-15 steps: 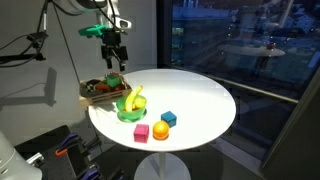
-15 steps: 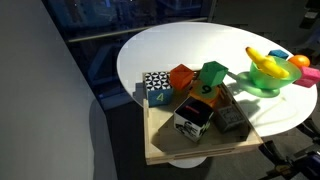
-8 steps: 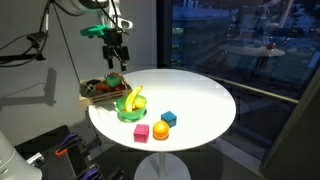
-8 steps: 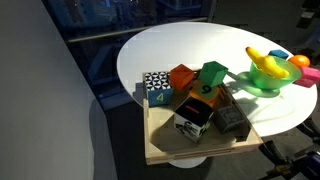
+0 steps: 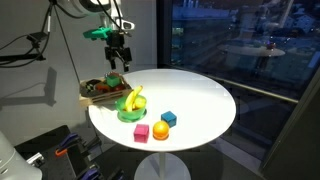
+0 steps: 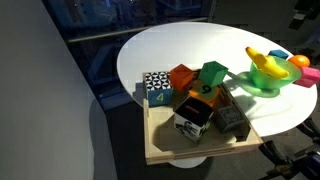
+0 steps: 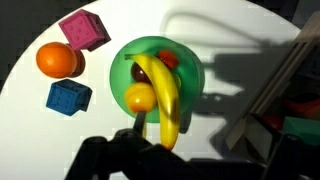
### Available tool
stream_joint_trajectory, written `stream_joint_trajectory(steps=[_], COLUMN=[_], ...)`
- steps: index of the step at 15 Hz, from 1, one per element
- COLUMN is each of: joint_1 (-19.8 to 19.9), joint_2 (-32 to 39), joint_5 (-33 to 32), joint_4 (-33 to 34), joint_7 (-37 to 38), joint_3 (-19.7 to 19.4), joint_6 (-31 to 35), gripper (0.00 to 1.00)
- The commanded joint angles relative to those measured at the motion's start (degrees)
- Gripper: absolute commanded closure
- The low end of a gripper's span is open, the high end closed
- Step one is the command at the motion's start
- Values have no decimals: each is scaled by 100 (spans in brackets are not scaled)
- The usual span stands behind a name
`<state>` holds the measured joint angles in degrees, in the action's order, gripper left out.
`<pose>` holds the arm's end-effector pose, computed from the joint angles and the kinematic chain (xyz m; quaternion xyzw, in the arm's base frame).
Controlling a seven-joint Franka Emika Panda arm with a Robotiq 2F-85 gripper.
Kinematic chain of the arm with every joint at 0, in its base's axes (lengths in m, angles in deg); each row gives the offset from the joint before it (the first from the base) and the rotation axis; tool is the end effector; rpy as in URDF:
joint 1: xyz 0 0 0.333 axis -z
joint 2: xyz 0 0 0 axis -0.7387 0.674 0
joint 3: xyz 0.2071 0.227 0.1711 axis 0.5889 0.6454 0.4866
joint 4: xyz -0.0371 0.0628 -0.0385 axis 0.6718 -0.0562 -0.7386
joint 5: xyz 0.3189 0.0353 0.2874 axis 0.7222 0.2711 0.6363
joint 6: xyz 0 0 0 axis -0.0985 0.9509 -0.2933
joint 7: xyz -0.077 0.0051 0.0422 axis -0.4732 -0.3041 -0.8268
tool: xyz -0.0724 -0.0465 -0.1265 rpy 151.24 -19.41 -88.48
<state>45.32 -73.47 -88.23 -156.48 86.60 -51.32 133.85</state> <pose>0.4862 0.0680 0.4001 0.9956 0.0772 -0.0292 0.0441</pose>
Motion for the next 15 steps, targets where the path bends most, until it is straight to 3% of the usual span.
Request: stream_joint_trajectory(steps=[1, 15], joint_1=[-70, -47], joint_2=[238, 1376], joint_5=[67, 82], joint_4=[60, 231], joint_7=[-235, -534], joint_3=[-125, -175], joint_6=[436, 1758], gripper=[0, 0])
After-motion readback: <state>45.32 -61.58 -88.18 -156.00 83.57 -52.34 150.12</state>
